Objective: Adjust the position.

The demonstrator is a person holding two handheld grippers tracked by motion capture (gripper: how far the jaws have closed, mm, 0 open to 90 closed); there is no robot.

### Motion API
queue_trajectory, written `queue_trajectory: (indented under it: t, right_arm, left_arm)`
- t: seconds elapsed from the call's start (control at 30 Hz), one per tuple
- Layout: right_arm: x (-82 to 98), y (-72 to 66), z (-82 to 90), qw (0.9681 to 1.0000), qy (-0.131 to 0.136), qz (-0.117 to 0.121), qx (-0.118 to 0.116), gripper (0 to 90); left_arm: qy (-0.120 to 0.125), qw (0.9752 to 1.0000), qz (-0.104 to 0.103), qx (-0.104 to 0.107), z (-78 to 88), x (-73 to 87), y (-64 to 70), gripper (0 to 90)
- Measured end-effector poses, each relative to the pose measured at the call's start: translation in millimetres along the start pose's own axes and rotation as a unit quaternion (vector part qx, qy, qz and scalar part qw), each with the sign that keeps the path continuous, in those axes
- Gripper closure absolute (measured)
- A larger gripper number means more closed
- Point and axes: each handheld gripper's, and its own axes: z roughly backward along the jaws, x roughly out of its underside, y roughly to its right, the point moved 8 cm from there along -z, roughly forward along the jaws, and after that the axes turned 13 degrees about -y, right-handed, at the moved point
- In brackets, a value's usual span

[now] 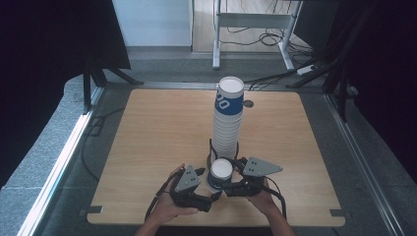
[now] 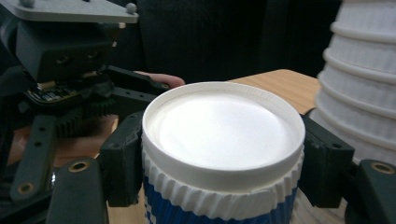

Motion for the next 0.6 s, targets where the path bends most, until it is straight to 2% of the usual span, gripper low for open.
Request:
queue_trajectory:
  t: [0.27, 0.6]
  right_arm:
    - [0.3, -8.1, -5.9, 0.9999, -0.001, -0.005, -0.016, 28.4]
    - [-1.2, -12.3, -7.1, 0.9997, 0.004, -0.006, -0.024, 28.4]
  left_arm:
    - [-0.001, 1.0, -0.001, 0.001, -4.3, 1.2, 1.5, 10.0]
    - [-0.01, 0.9999, 0.001, -0.005, -10.6, 5.0, 0.5, 12.3]
